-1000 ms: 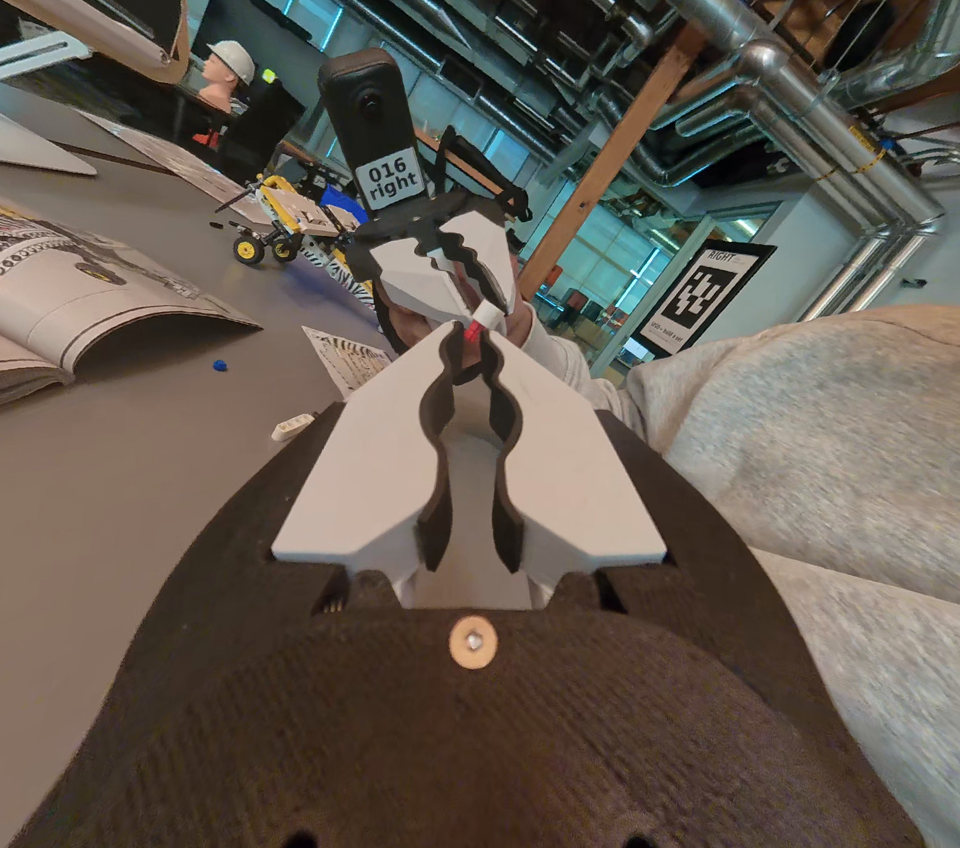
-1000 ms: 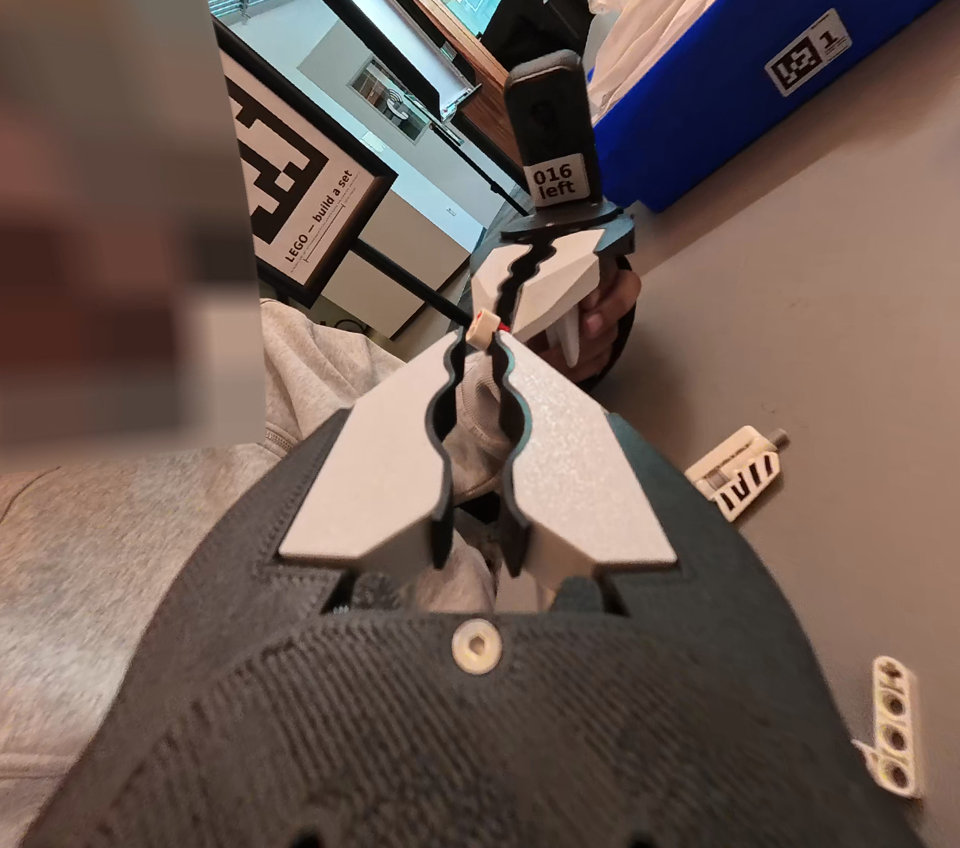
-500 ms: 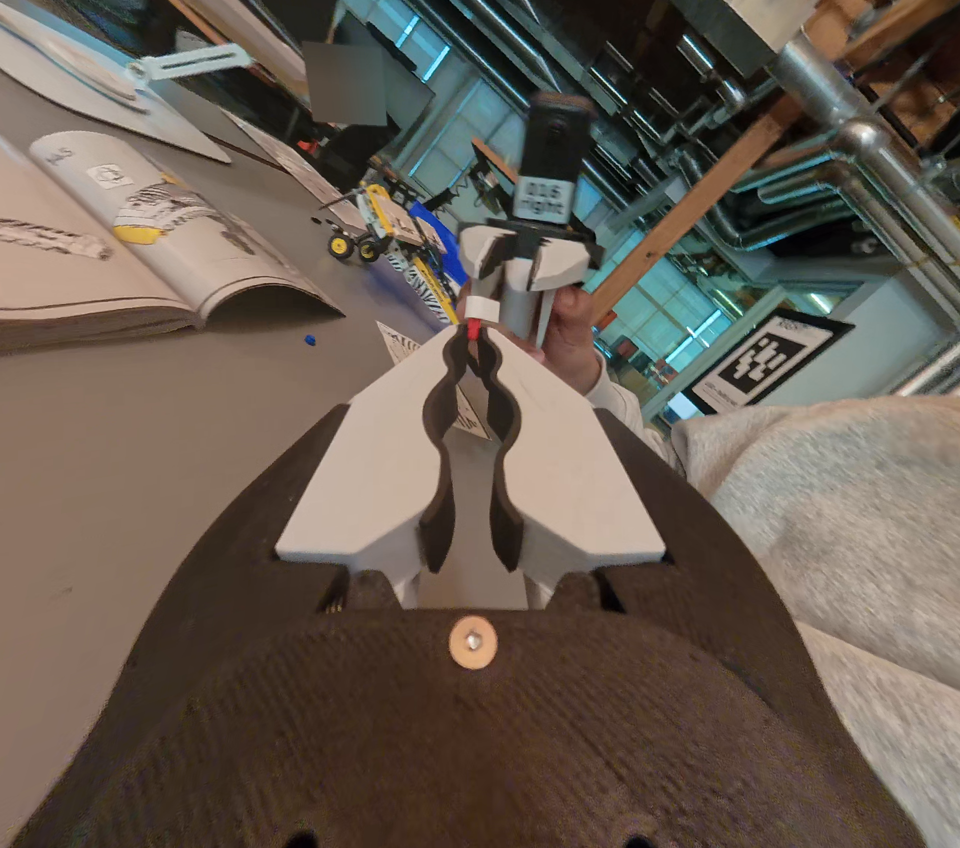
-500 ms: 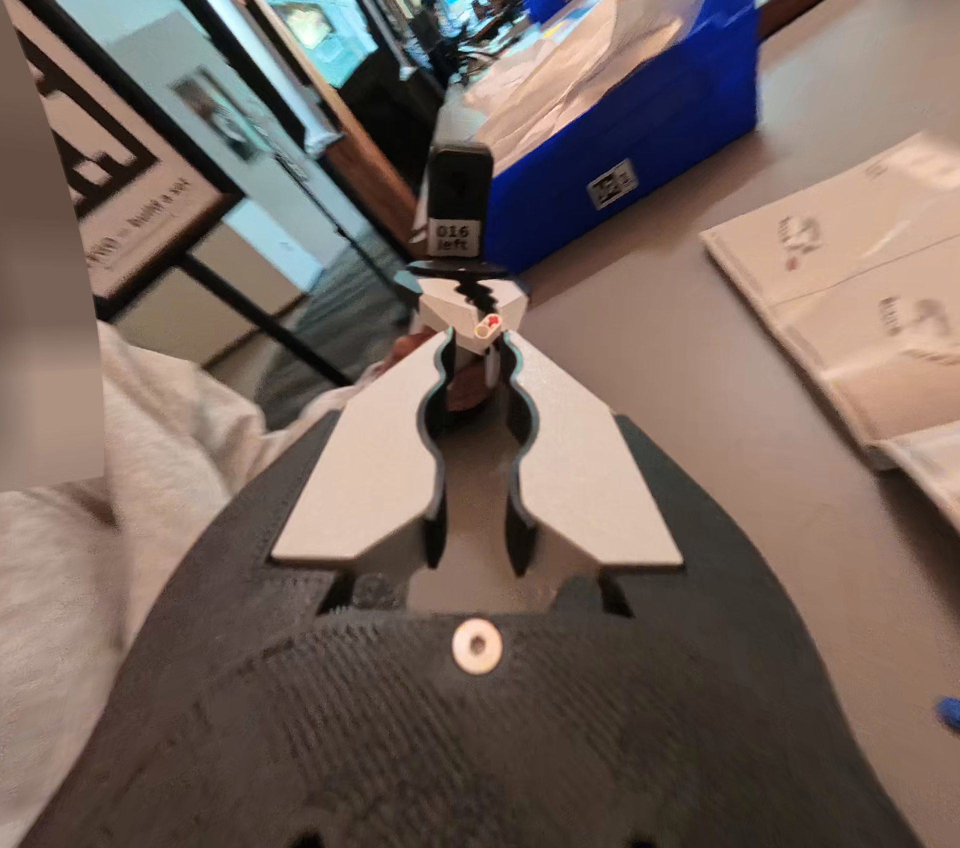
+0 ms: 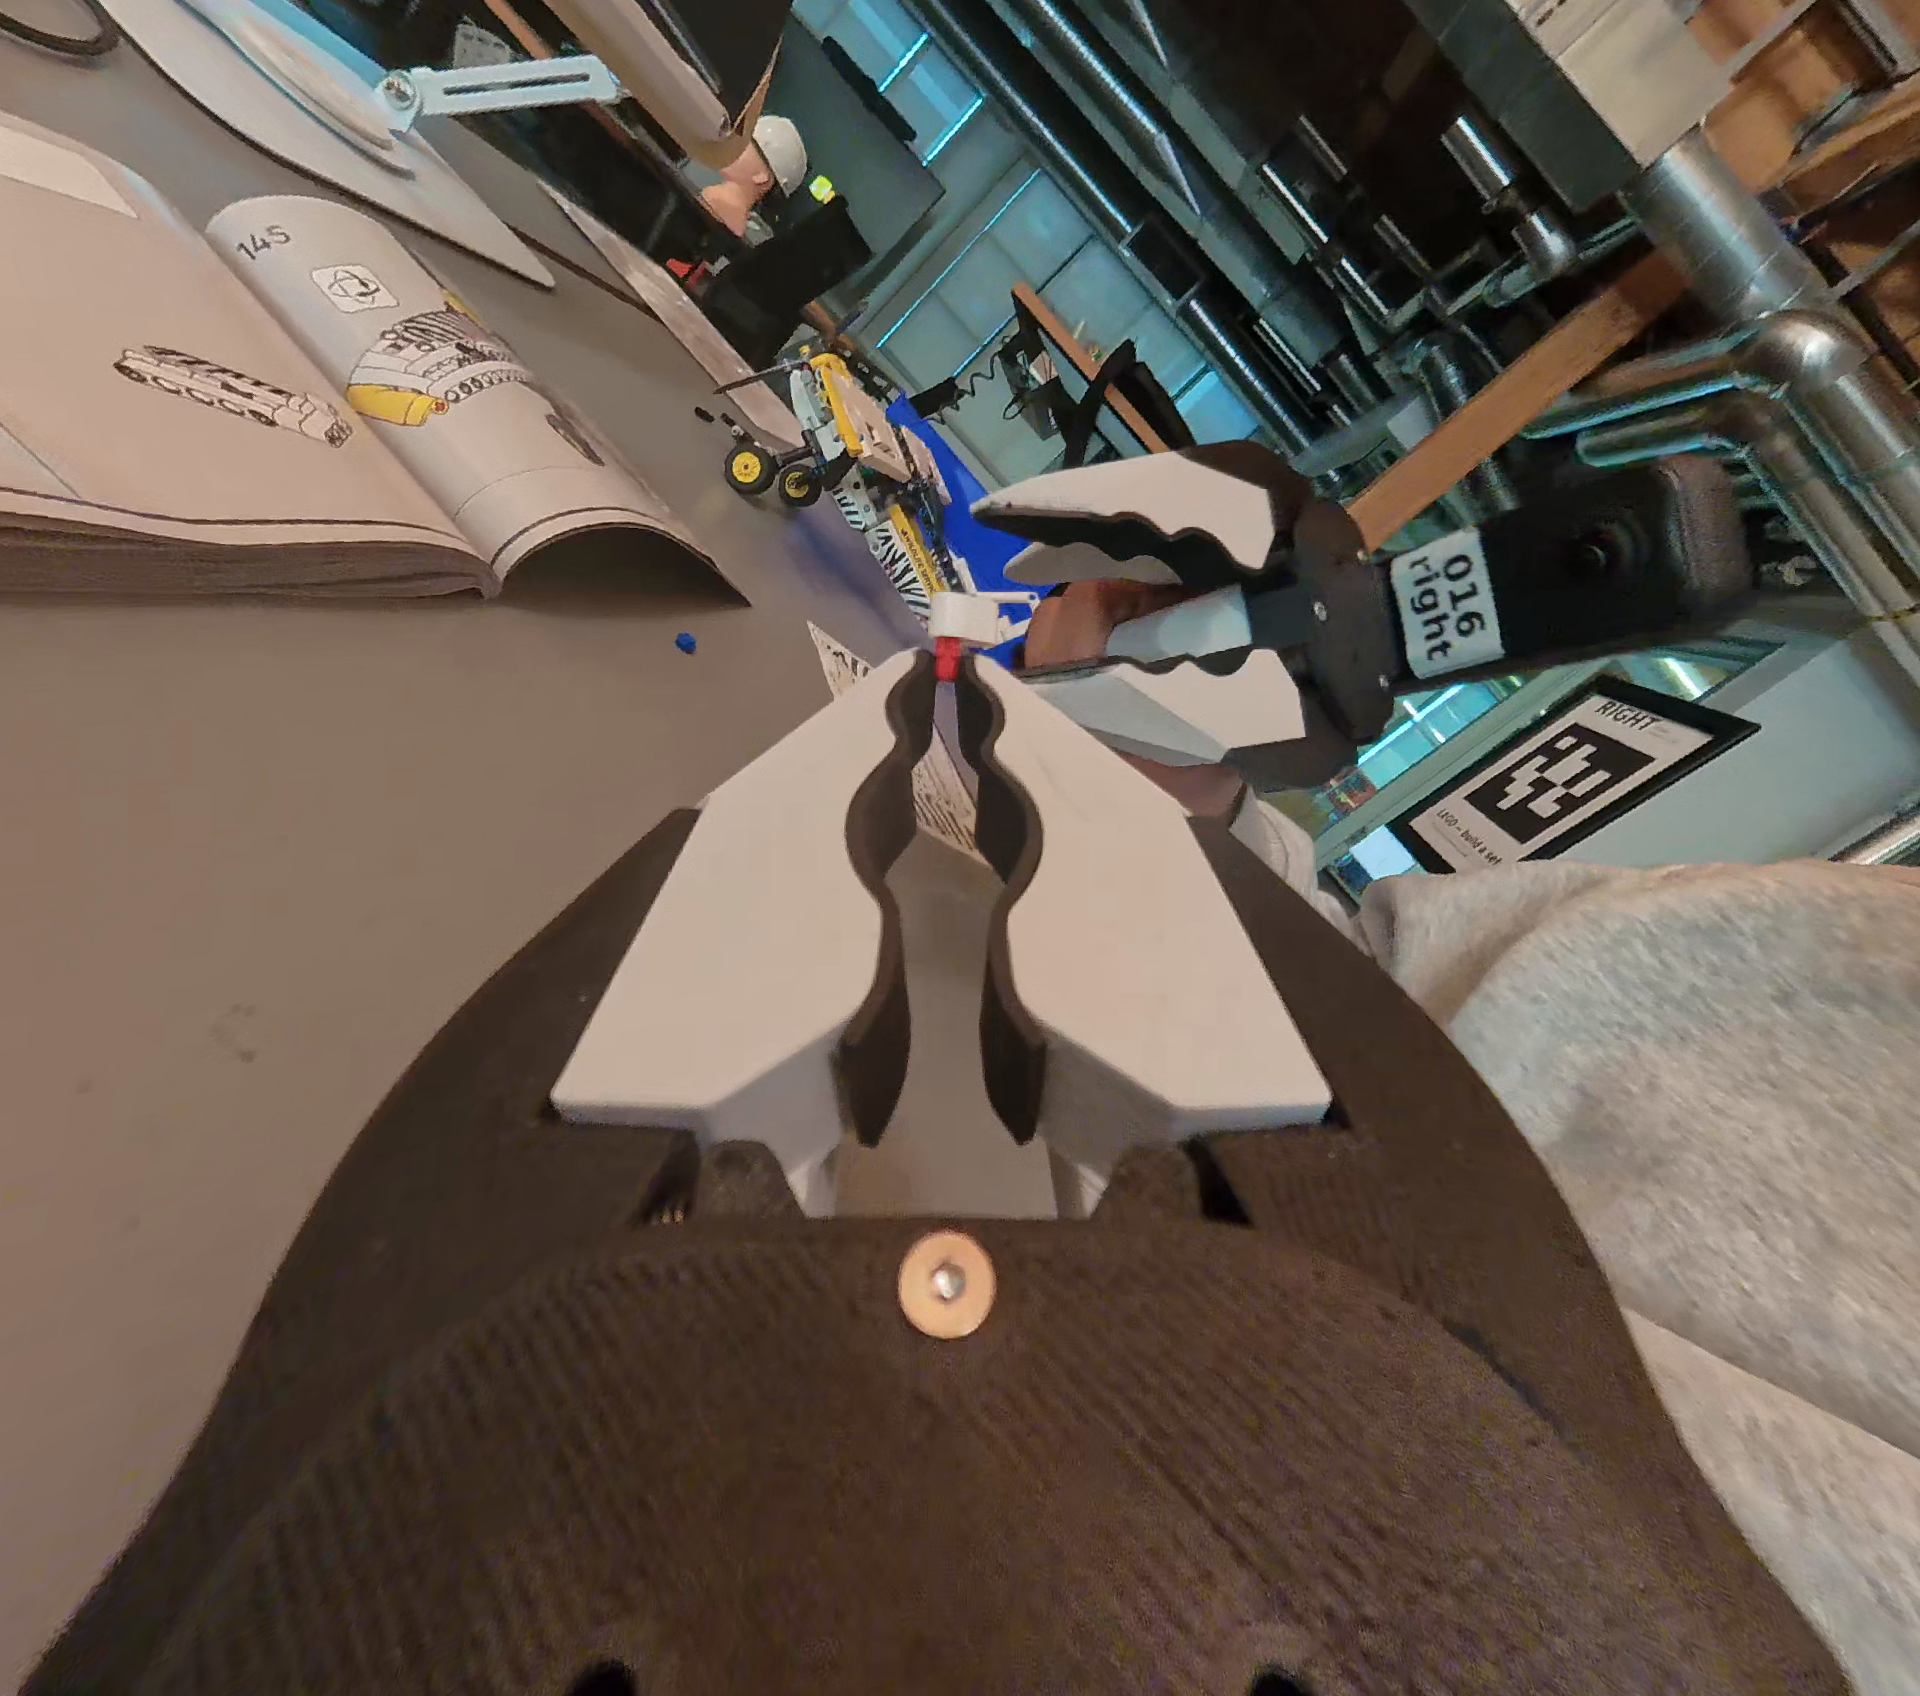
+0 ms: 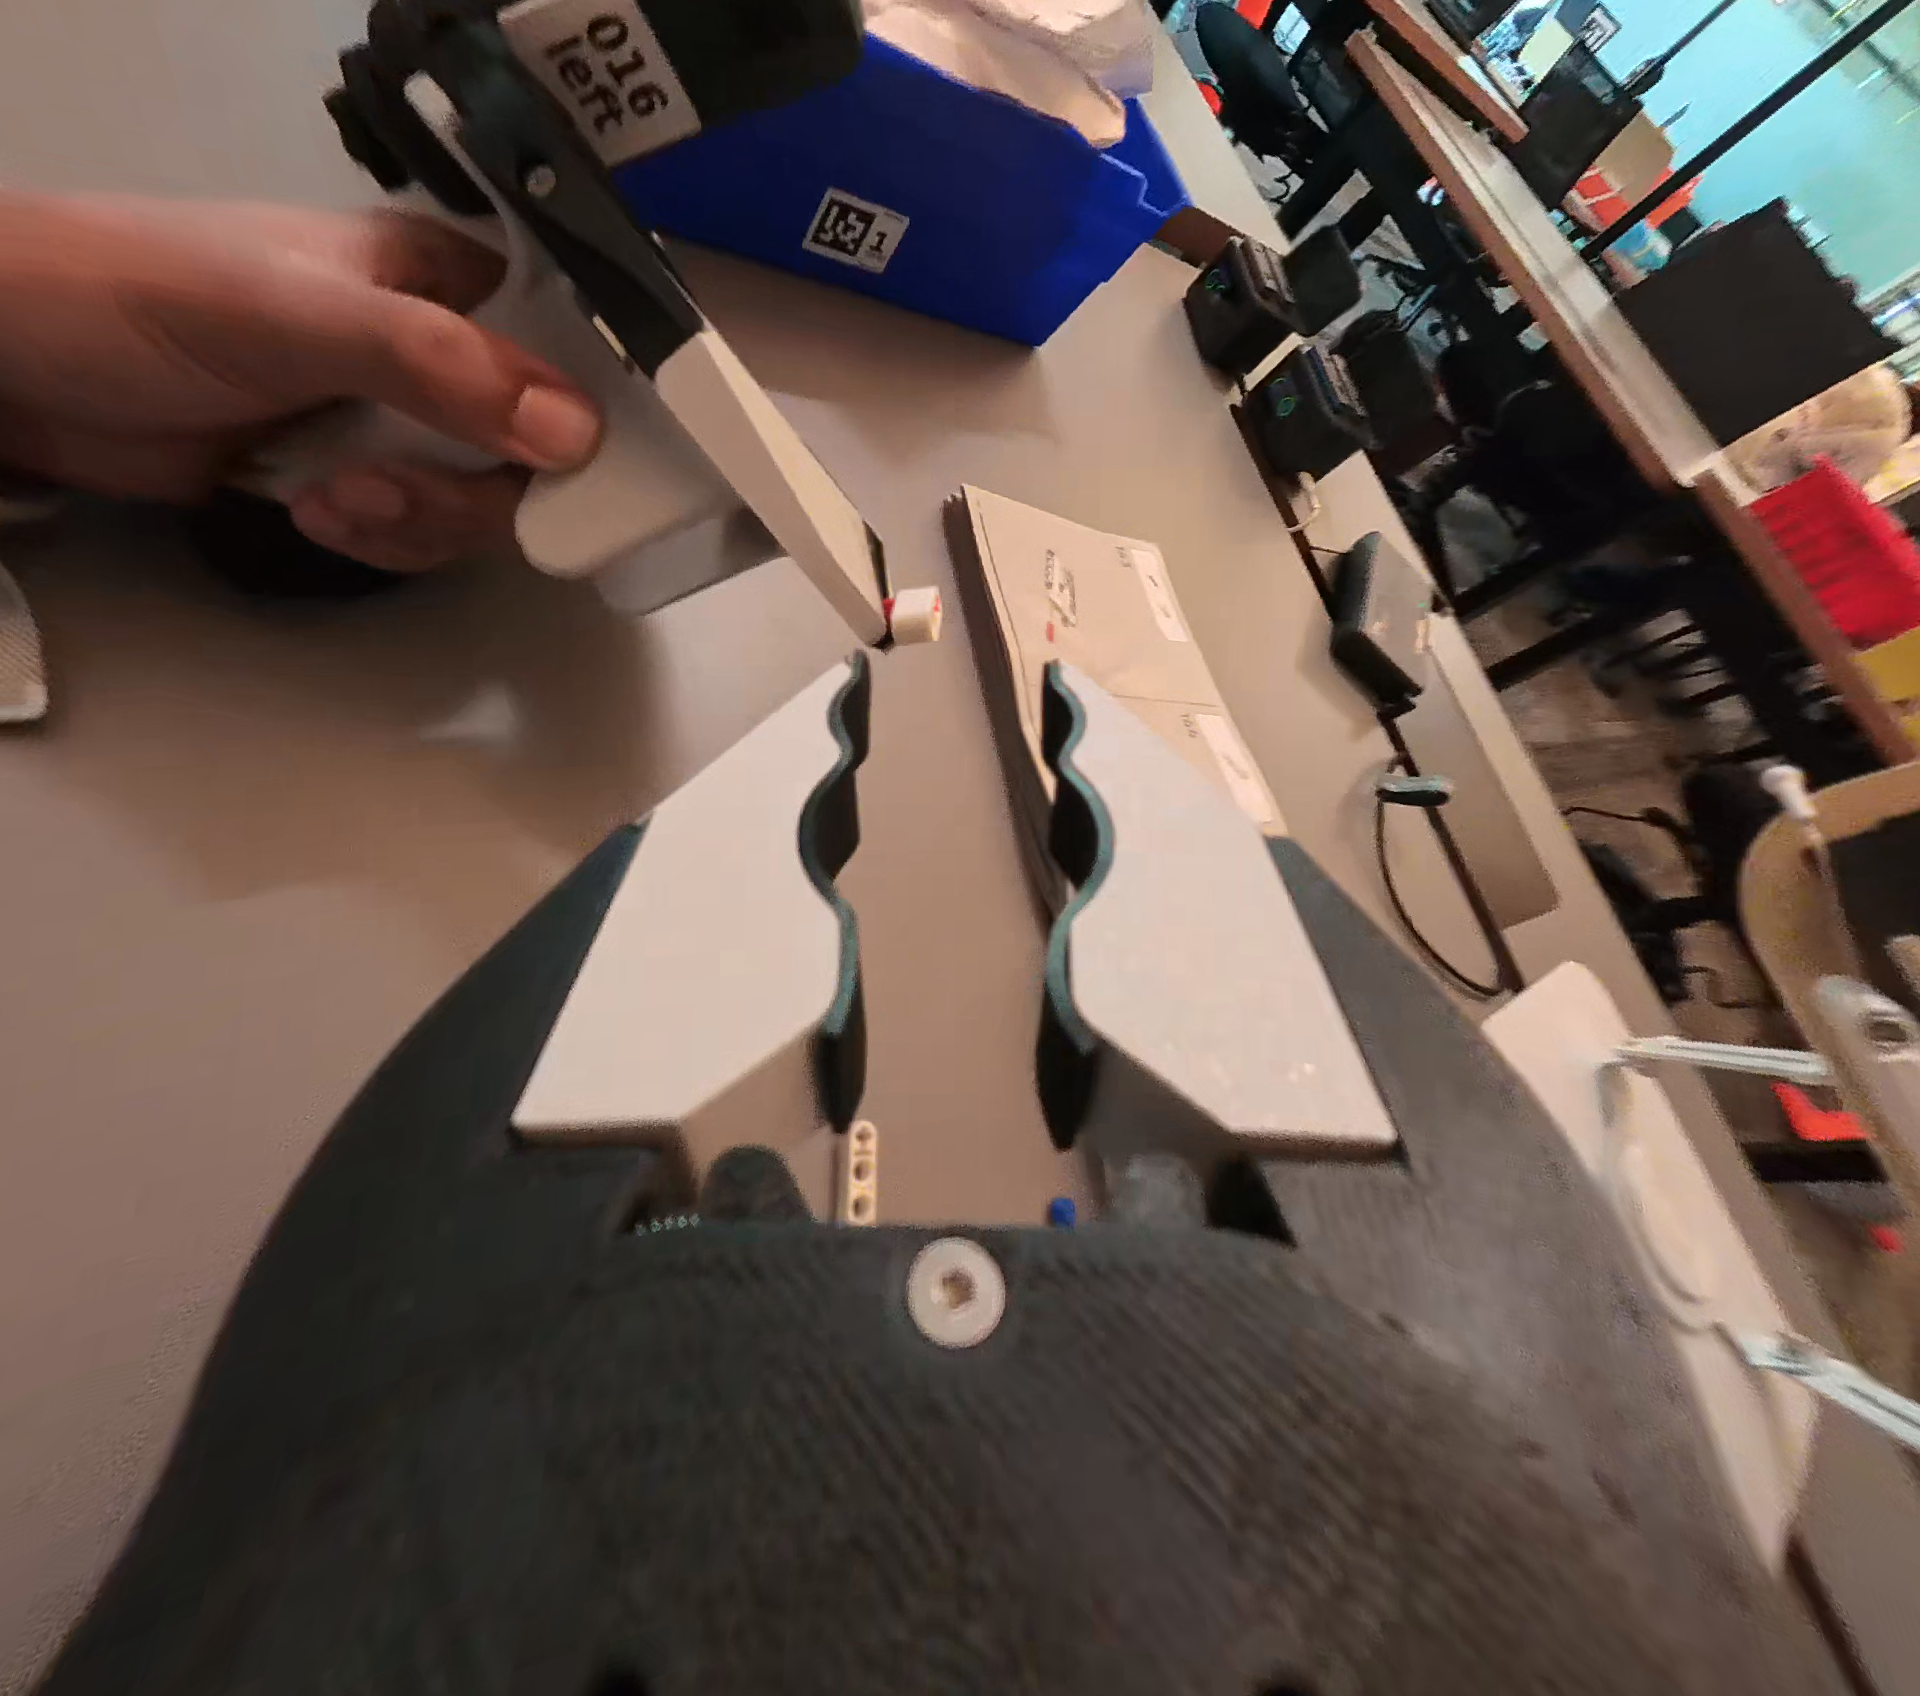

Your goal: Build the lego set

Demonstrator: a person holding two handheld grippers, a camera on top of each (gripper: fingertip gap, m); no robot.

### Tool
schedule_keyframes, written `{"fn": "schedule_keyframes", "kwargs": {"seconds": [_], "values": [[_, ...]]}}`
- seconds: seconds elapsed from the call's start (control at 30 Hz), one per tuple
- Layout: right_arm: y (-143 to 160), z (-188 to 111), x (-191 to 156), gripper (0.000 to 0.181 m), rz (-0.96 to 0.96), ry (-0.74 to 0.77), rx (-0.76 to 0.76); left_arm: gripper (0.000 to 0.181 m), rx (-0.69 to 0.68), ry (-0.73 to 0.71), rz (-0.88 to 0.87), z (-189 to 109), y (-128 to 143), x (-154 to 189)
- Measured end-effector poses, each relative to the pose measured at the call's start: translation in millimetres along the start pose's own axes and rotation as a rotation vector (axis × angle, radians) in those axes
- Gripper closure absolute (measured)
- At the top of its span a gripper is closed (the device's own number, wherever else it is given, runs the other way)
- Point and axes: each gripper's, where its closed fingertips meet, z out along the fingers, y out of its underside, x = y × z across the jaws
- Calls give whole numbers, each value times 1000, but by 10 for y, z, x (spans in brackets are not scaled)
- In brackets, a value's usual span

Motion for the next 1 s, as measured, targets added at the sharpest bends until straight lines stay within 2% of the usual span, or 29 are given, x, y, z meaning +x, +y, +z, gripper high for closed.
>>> {"fn": "schedule_keyframes", "kwargs": {"seconds": [0.03, 0.27, 0.47, 0.83, 1.0], "values": [[10, 4, -9, 151, -36, 10, -16, 180, -5, -2, 3, 4, 7, -1], [44, 36, -80, 160, -270, 78, -110, 180, -47, -50, 33, 34, 69, -52], [103, 71, -141, 172, -344, 76, -160, 180, -93, -105, 91, 63, 127, -89], [138, 19, -150, 175, -172, -1, -127, 179, -125, -90, 123, 92, 170, -48], [316, -68, -157, 175, -45, -50, -142, 161, -59, -108, 126, 37, 58, -67]]}}
